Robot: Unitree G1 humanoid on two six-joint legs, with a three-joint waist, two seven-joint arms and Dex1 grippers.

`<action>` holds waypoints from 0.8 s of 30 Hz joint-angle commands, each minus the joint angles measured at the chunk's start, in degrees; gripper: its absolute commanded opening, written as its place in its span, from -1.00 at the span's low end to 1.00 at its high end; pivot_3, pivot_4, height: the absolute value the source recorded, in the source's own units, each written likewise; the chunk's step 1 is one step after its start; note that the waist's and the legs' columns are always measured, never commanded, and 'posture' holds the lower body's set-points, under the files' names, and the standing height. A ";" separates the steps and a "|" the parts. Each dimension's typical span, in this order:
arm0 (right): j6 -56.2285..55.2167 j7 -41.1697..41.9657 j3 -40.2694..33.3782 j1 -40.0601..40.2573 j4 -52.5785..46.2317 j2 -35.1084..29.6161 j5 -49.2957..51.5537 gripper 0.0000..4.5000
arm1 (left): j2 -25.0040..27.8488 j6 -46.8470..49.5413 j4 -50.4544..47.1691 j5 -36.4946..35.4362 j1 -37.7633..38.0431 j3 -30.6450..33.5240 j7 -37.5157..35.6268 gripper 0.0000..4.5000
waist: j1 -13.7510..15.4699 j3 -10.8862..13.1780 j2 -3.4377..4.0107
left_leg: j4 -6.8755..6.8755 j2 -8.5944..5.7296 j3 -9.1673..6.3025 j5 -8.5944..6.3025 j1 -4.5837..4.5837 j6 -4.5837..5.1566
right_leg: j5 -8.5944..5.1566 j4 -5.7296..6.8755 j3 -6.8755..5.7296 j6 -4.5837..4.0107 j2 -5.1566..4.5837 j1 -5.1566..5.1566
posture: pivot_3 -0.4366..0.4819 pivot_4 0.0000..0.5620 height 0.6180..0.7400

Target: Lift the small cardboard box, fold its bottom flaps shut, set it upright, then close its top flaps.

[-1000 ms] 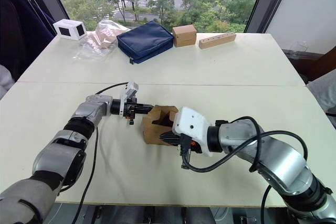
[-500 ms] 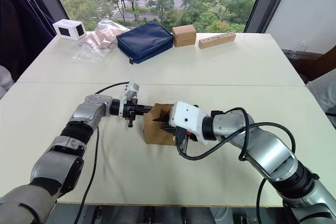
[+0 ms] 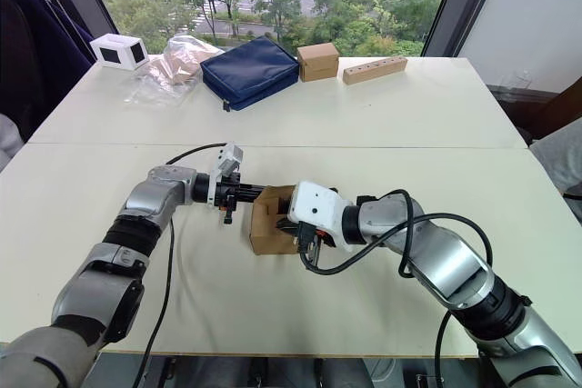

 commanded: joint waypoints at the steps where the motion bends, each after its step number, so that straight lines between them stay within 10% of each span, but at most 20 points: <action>1: -0.89 0.45 -0.97 -0.37 0.03 1.47 0.08 -1.00 | 2.54 -0.49 -2.42 -1.61 0.43 3.73 2.35 -0.97 | -0.15 0.00 0.00 | 0.00 0.00 0.00 0.00 0.00 0.00 | 0.00 0.00 0.00 0.00 0.01 0.00 | -0.05 -0.47 1.00; 13: -3.54 2.23 -1.64 -0.20 3.65 3.79 -0.38 -1.00 | 17.07 22.18 -44.39 -16.11 17.00 9.55 4.83 -0.97 | -0.04 -0.01 0.01 | -0.01 0.04 -0.02 0.00 0.01 -0.02 | 0.00 0.02 0.01 0.00 -0.10 0.00 | -0.05 -0.47 1.00; 24: -5.74 3.51 -2.04 -0.50 5.42 4.30 -1.07 -1.00 | 15.21 22.73 -52.27 -17.02 21.34 4.27 12.28 -0.97 | -0.07 -0.01 0.02 | -0.03 0.02 -0.03 0.01 0.16 -0.02 | -0.01 0.01 -0.01 -0.01 -0.08 0.15 | -0.05 -0.47 1.00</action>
